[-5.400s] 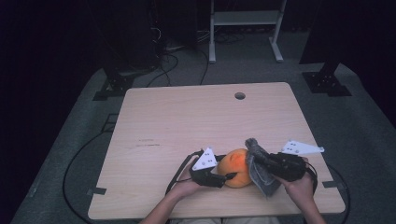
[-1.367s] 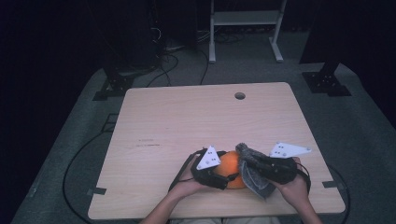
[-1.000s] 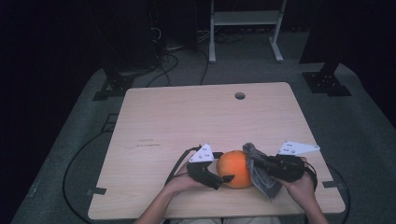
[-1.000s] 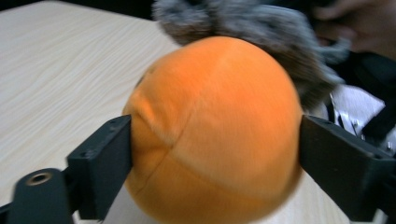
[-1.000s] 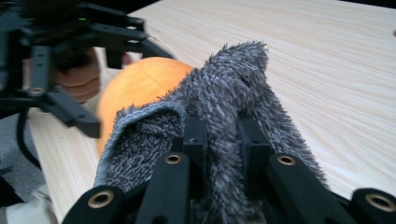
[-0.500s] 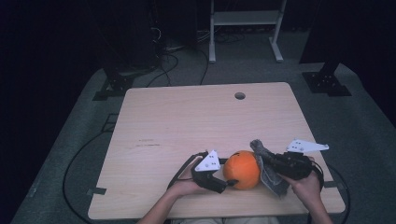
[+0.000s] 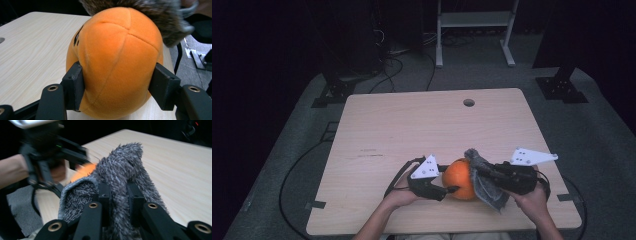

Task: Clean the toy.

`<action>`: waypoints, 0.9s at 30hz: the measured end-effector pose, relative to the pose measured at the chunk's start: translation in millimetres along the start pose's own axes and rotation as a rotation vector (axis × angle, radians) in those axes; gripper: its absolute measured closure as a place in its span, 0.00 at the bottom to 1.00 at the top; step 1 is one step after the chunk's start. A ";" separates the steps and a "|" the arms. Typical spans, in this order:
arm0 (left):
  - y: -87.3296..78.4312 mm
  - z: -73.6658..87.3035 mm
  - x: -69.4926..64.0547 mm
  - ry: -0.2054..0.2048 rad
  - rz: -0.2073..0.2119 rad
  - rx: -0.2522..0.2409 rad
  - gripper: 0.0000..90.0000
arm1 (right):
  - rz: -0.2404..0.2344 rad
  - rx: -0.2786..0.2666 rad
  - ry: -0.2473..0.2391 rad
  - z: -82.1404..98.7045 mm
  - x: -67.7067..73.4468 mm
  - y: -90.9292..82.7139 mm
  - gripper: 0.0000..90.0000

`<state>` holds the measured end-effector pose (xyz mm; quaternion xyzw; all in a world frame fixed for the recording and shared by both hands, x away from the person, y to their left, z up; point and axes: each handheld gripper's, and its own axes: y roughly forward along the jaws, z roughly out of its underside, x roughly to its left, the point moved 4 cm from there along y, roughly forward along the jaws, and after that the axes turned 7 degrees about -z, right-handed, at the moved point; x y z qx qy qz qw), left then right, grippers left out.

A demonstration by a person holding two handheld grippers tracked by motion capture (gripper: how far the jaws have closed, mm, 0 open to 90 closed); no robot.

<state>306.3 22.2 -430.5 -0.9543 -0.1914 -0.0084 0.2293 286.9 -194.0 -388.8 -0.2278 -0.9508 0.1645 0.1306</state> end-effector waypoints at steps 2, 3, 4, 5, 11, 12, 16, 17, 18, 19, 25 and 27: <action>-2.3 -0.6 -0.1 0.008 -0.012 0.004 0.39 | -0.018 -0.003 -0.034 -5.7 8.2 2.9 0.85; -4.1 -1.7 0.0 0.004 -0.013 -0.001 0.39 | -0.026 -0.006 -0.037 -6.8 9.5 3.5 0.85; -6.2 -2.5 0.0 0.006 -0.010 -0.001 0.38 | -0.023 -0.005 -0.037 -6.9 8.8 3.9 0.85; -7.5 -2.6 0.1 0.006 -0.003 0.003 0.38 | -0.017 0.000 -0.031 -5.4 5.7 4.5 0.85; 4.4 11.9 1.8 -0.023 0.041 0.029 0.26 | 0.010 0.070 0.059 23.0 -16.4 17.4 0.85; 6.1 12.3 5.2 -0.052 0.031 0.020 0.20 | 0.011 0.069 0.064 24.9 -18.5 17.8 0.85; 17.3 17.6 6.7 -0.107 0.020 0.007 0.14 | 0.050 0.071 0.068 26.5 -24.1 14.7 0.85; 18.8 18.9 4.8 -0.103 0.007 -0.001 0.19 | 0.062 0.078 0.060 26.5 -23.2 14.1 0.85; 19.4 19.2 4.3 -0.102 -0.002 -0.003 0.23 | 0.072 0.082 0.051 25.0 -20.2 12.8 0.86; 20.0 19.2 4.0 -0.111 -0.012 -0.006 0.25 | 0.075 0.079 0.045 23.3 -17.5 12.4 0.86; 23.2 16.2 4.0 -0.165 -0.063 0.001 0.28 | 0.016 0.063 -0.067 5.1 16.4 23.7 0.86; 21.9 17.3 7.0 -0.196 -0.053 -0.007 0.30 | 0.049 0.071 -0.104 4.6 18.1 25.8 0.86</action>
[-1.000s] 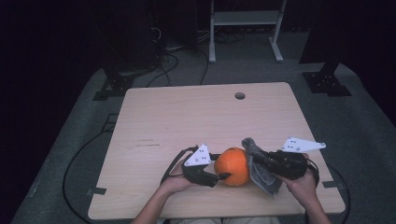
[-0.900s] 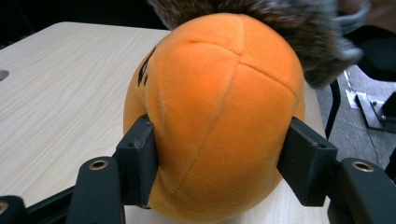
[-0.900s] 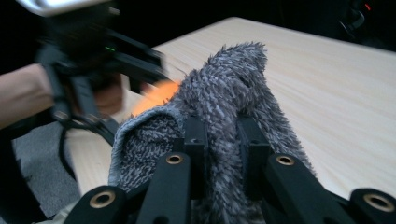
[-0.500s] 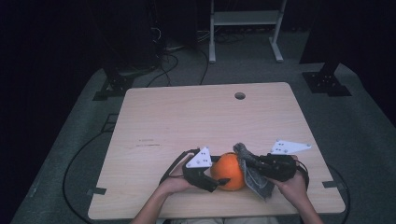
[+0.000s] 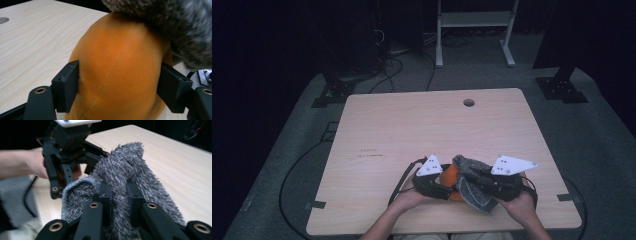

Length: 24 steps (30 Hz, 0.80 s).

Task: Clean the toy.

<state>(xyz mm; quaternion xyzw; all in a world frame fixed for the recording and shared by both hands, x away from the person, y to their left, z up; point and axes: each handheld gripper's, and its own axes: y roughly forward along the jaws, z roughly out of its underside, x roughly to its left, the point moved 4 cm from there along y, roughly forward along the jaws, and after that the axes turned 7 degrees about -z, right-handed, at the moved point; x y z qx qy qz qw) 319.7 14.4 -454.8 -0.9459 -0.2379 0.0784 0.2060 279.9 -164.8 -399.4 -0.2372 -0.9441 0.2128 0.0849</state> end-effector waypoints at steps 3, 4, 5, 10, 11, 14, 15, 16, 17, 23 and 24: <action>-0.5 0.8 6.5 -0.058 0.011 -0.011 0.32 | 0.044 -0.023 0.044 8.8 -17.1 -4.4 0.86; -0.5 0.8 8.8 -0.071 0.015 -0.012 0.33 | 0.052 -0.028 0.061 12.7 -22.9 -5.8 0.86; -0.6 0.8 9.7 -0.083 0.015 -0.014 0.32 | 0.068 -0.029 0.096 19.1 -30.8 -8.3 0.86; -0.7 0.8 16.1 -0.149 0.009 -0.023 0.32 | 0.135 -0.008 0.122 31.6 -39.1 -13.8 0.86; 0.5 0.4 15.9 -0.169 0.002 -0.027 0.31 | 0.128 -0.021 0.109 28.0 -33.1 -12.9 0.86; 2.2 -0.2 15.2 -0.193 -0.015 -0.025 0.31 | 0.069 -0.048 0.045 14.8 -12.2 -4.0 0.85; 2.1 -0.1 14.8 -0.195 -0.018 -0.026 0.30 | 0.051 -0.044 0.023 11.8 -6.1 -0.1 0.85; 1.1 0.3 15.0 -0.195 -0.018 -0.023 0.30 | 0.048 -0.037 0.010 10.6 -2.9 2.1 0.85; 0.0 0.6 15.3 -0.194 -0.012 -0.021 0.30 | 0.053 -0.032 -0.001 10.6 -3.2 3.8 0.85; -1.0 -1.2 7.1 -0.052 0.051 -0.011 0.21 | 0.091 -0.060 0.098 23.2 -29.7 -7.1 0.85; -0.2 -0.6 5.4 -0.023 0.043 0.000 0.21 | 0.122 -0.059 0.102 23.9 -32.5 -8.4 0.85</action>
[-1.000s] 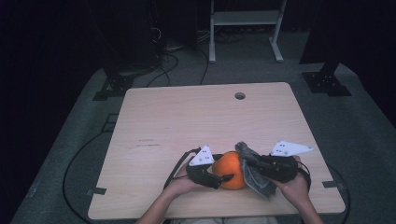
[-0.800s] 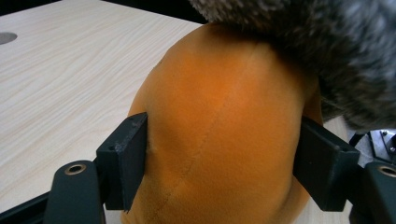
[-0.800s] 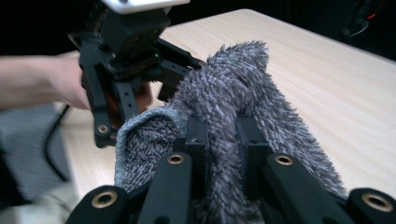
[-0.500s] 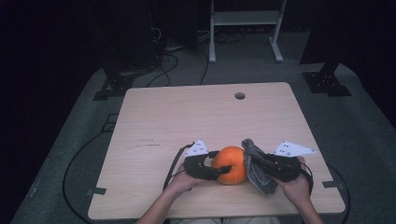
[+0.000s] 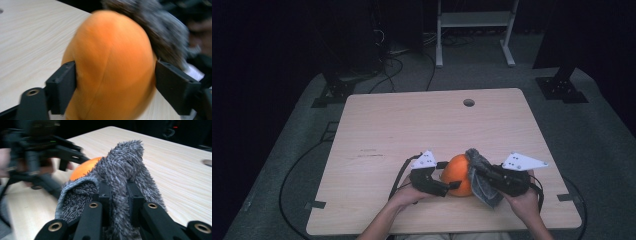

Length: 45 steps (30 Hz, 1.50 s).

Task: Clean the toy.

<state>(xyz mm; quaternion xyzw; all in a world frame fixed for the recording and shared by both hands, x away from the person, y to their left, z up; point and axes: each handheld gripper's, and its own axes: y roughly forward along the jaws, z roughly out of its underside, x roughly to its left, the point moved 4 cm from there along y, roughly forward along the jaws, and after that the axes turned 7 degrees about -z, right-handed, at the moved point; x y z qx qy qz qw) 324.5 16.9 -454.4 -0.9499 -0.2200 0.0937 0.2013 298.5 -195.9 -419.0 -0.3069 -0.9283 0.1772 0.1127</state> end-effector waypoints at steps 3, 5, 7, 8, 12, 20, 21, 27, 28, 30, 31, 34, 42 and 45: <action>3.0 -0.3 -1.4 0.021 -0.058 -0.007 0.30 | 0.023 -0.017 0.039 1.3 -6.5 -1.2 0.85; 3.7 -0.1 1.3 0.008 -0.078 -0.011 0.33 | 0.039 -0.026 0.027 0.6 -1.9 -1.4 0.85; 3.8 1.0 5.5 -0.039 -0.080 -0.021 0.35 | 0.013 -0.041 -0.004 -3.1 10.4 -0.1 0.85; 3.0 1.9 7.9 -0.046 -0.082 -0.019 0.36 | -0.001 -0.040 -0.019 -4.0 14.7 1.7 0.85; 0.8 4.2 7.2 -0.033 -0.070 -0.019 0.36 | 0.004 -0.012 -0.055 -4.0 16.3 5.3 0.85; 10.4 1.4 2.2 -0.001 -0.069 -0.003 0.12 | 0.010 0.023 -0.014 2.5 7.8 -1.8 0.85; 9.6 1.0 -0.2 0.028 -0.075 -0.008 0.21 | 0.020 0.029 -0.023 0.6 9.3 -1.8 0.85; 14.9 2.1 -30.4 0.266 -0.088 0.010 0.35 | -0.005 0.025 -0.113 -16.8 30.7 -2.9 0.85; 15.2 2.2 -33.1 0.283 -0.098 0.009 0.36 | 0.003 0.027 -0.118 -17.7 29.8 -3.2 0.85; 14.5 1.9 -32.9 0.277 -0.097 -0.008 0.37 | 0.012 0.016 -0.074 -16.2 15.5 -7.1 0.85; 14.2 1.8 -32.2 0.272 -0.092 -0.016 0.36 | 0.029 0.016 -0.049 -13.9 8.9 -9.2 0.85; 16.4 -0.8 -25.3 0.190 -0.088 -0.026 0.19 | 0.048 0.028 0.028 -0.3 -12.2 -16.4 0.85; 23.6 4.4 -24.9 0.215 -0.071 0.037 0.27 | 0.021 0.037 -0.045 -10.4 10.1 -14.5 0.86; 24.5 7.5 -28.3 0.252 -0.088 0.037 0.36 | -0.039 0.054 -0.112 -17.7 30.9 -6.9 0.86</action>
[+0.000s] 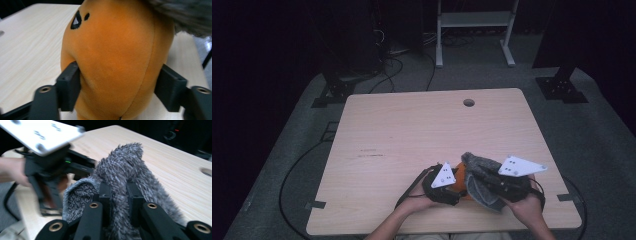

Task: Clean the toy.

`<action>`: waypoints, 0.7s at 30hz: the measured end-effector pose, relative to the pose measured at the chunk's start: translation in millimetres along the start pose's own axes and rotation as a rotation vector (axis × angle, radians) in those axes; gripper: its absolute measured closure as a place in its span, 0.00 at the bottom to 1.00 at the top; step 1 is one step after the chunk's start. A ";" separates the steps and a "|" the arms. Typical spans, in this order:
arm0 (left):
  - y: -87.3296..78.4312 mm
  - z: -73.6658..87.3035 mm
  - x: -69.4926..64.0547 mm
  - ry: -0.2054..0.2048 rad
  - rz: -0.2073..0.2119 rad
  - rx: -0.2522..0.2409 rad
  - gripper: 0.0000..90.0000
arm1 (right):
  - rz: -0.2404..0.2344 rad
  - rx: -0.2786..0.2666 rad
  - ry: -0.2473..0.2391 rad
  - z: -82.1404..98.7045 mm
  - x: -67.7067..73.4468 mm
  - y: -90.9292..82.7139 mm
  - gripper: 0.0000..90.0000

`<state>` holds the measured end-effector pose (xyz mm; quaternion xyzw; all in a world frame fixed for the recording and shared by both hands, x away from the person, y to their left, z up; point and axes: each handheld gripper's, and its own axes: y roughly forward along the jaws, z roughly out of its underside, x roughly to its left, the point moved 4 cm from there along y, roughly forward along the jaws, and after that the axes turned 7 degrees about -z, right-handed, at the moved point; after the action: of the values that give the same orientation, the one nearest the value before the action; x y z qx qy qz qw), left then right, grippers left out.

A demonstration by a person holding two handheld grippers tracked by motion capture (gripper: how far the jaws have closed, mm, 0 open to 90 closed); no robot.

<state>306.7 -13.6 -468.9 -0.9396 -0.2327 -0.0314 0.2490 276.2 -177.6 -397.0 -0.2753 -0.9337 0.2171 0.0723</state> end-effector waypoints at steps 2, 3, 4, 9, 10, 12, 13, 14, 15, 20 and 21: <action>-1.8 0.8 0.9 -0.008 -0.001 -0.009 0.39 | 0.012 0.006 -0.001 0.1 -3.6 0.7 0.85; -1.9 0.5 1.3 -0.007 -0.002 -0.015 0.40 | 0.011 -0.005 0.026 1.8 -11.2 -1.6 0.85; -1.6 0.0 0.5 -0.011 -0.004 -0.019 0.41 | 0.027 -0.011 0.066 6.4 -22.7 -5.4 0.85; -3.4 -8.3 -2.5 0.024 -0.024 -0.029 0.43 | 0.067 -0.035 0.195 25.2 -49.0 -18.6 0.85; -6.5 -10.6 -0.3 0.025 -0.031 -0.021 0.43 | 0.065 -0.049 0.195 23.7 -47.8 -19.3 0.85; -16.2 -14.3 7.2 0.032 -0.059 -0.001 0.44 | 0.050 -0.072 0.168 17.2 -39.7 -14.6 0.86; -21.7 -14.9 11.3 0.052 -0.081 0.013 0.45 | 0.035 -0.087 0.158 14.6 -36.8 -11.3 0.86; -25.8 -14.7 14.5 0.076 -0.103 0.028 0.45 | 0.026 -0.096 0.147 11.0 -33.2 -6.6 0.86; -30.5 -14.3 19.0 0.086 -0.133 0.039 0.45 | 0.021 -0.097 0.137 7.9 -31.1 -3.0 0.86; -37.7 -2.7 33.7 0.089 -0.218 0.106 0.43 | -0.028 -0.082 0.081 -9.0 -16.3 31.3 0.86; -36.4 2.1 34.2 0.071 -0.199 0.119 0.43 | -0.035 -0.077 0.086 -8.7 -17.2 35.4 0.86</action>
<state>320.6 29.8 -448.3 -0.8938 -0.3172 -0.0755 0.3080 309.9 -157.1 -405.3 -0.2707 -0.9421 0.1677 0.1056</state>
